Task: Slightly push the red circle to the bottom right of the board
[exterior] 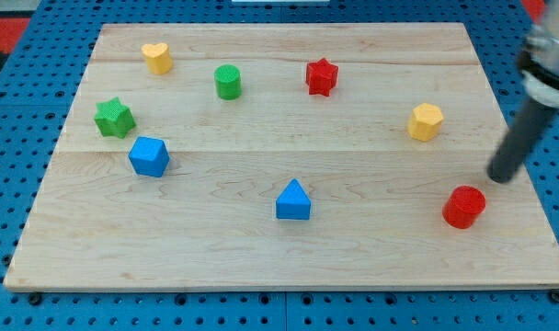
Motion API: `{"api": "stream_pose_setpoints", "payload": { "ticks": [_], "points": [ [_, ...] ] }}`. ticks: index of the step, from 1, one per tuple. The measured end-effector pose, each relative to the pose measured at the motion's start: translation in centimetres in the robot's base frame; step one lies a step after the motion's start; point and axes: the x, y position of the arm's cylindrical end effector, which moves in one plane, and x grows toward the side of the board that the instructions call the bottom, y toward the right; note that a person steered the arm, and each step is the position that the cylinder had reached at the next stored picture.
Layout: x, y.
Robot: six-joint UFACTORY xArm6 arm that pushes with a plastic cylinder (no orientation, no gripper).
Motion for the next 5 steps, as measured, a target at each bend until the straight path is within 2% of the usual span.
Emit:
{"api": "stream_pose_setpoints", "payload": {
  "ticks": [2, 3, 4, 5],
  "points": [
    [0.8, -6.2],
    [-0.3, -6.2],
    [-2.1, -10.6],
    [-0.2, -10.9]
  ]
}}
